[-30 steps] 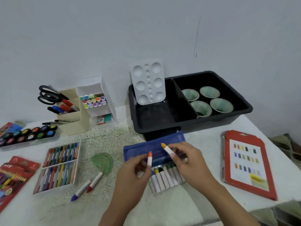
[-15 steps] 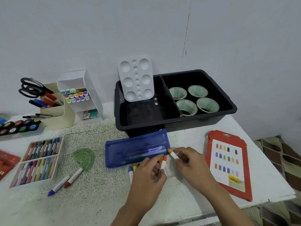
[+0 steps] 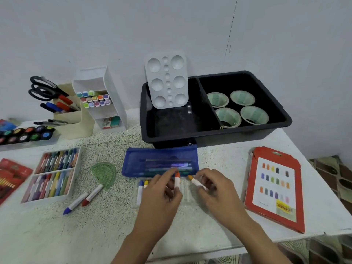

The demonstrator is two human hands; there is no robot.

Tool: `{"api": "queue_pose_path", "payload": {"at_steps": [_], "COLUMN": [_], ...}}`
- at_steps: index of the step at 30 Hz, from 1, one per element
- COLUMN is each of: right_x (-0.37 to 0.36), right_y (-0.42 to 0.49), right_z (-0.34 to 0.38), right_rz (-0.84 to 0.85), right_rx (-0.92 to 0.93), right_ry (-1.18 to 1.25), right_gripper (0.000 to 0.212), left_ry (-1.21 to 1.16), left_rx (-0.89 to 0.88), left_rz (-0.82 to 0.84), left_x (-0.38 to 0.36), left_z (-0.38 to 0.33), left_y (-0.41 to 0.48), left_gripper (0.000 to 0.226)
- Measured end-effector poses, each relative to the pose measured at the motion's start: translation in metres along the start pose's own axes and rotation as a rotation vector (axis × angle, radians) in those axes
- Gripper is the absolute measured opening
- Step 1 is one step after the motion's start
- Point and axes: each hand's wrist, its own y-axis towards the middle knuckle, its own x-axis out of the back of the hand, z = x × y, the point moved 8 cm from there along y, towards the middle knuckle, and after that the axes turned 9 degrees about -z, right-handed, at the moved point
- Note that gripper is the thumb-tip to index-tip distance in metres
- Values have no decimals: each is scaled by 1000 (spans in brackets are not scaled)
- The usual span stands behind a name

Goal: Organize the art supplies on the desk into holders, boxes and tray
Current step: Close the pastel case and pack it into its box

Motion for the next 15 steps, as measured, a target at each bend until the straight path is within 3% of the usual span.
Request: {"api": "queue_pose_path", "payload": {"at_steps": [9, 15], "right_x": [-12, -12], "right_y": [1, 7], "right_z": [2, -1], "right_rz": [-11, -16], "right_rx": [39, 37], "right_ry": [-128, -157], "right_gripper": [22, 8], "left_ry": [241, 174], "left_rx": [-126, -154], "left_rz": [51, 72], "left_x": [-23, -22], "left_z": [-12, -9], "left_y": [-1, -1], "left_gripper": [39, 32]}}
